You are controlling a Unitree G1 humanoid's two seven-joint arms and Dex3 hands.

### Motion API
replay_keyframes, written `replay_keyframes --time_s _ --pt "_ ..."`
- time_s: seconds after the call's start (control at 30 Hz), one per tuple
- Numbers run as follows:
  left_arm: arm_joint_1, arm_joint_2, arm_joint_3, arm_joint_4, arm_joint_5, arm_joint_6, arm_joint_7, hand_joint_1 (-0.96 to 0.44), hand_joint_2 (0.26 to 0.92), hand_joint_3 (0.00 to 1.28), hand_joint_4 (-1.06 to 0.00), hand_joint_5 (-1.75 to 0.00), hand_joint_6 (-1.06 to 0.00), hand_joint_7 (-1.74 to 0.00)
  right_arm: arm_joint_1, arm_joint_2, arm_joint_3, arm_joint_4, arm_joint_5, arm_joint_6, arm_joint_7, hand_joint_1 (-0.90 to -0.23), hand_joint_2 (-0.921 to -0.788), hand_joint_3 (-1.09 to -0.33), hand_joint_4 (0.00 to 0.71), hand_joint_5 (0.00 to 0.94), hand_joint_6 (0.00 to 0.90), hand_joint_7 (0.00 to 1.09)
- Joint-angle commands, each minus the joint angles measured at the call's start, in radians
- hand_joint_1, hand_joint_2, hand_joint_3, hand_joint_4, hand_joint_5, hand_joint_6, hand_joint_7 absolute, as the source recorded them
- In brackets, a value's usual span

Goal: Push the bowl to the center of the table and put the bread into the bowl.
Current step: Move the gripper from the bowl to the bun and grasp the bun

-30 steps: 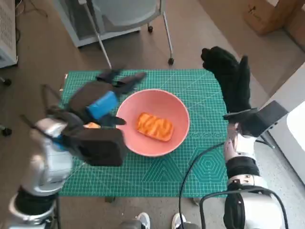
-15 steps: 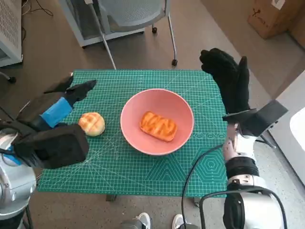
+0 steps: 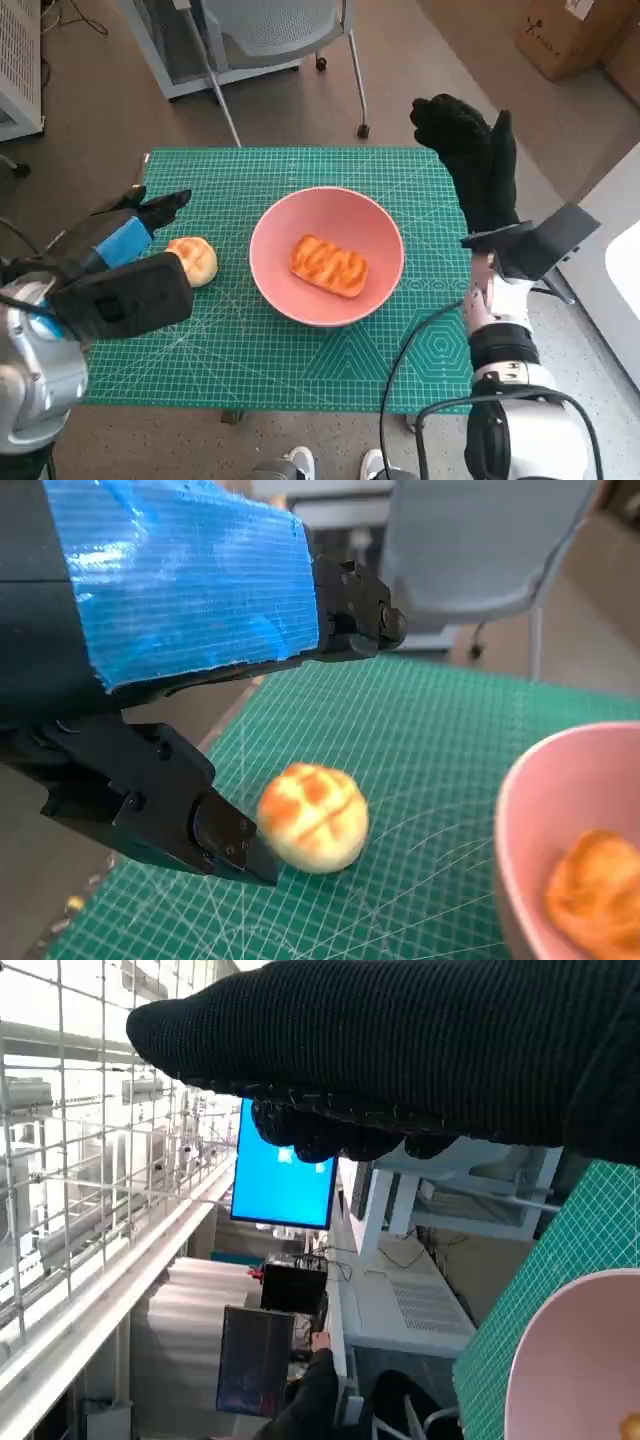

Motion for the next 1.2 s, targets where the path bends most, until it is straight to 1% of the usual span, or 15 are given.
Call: replay_keyframes --time_s 0.03,0.2,0.53,0.73,0.93,1.13,1.2 --pt "-0.038 -0.024 -0.042 0.092 0.021 0.001 0.042 0.1 0.72 0.01 0.0 0.0 -0.18 0.0 0.005 -0.005 0.003 0.017 -0.001 0.009 0.016 -0.515 -0.921 -0.614 0.331 0.0 0.508 0.01" --pt "-0.08 -0.046 -0.098 0.205 0.047 -0.018 0.098 0.09 0.722 0.01 0.0 0.0 -0.18 0.0 0.005 -0.009 0.0 0.017 0.0 0.011 0.023 -0.523 -0.921 -0.611 0.332 0.001 0.51 0.01" --pt "-0.167 -0.102 -0.199 0.441 0.099 -0.087 0.209 0.05 0.723 0.01 0.0 0.0 -0.2 -0.01 0.007 -0.021 0.002 0.022 -0.006 0.007 0.019 -0.509 -0.921 -0.617 0.333 0.001 0.508 0.01" --pt "-0.235 -0.139 -0.245 0.585 0.101 -0.117 0.229 0.06 0.724 0.01 0.0 0.0 -0.22 -0.02 0.012 -0.029 0.004 0.017 -0.009 0.003 0.017 -0.501 -0.921 -0.625 0.332 0.0 0.506 0.0" --pt "-0.285 -0.165 -0.279 0.694 0.097 -0.145 0.236 0.1 0.741 0.02 -0.02 -0.01 -0.25 -0.02 0.017 -0.035 0.005 0.013 -0.012 0.0 0.011 -0.512 -0.921 -0.625 0.332 0.001 0.505 0.0" --pt "-0.324 -0.188 -0.305 0.799 0.091 -0.178 0.249 0.11 0.76 0.03 -0.07 -0.02 -0.3 -0.03 0.023 -0.037 0.003 0.008 -0.012 0.001 0.01 -0.528 -0.921 -0.618 0.336 0.002 0.507 0.0" --pt "-0.34 -0.198 -0.325 0.861 0.093 -0.201 0.251 0.1 0.778 0.04 -0.19 -0.04 -0.35 -0.04 0.028 -0.038 0.002 0.004 -0.01 0.002 0.011 -0.538 -0.921 -0.614 0.338 0.002 0.509 0.0"
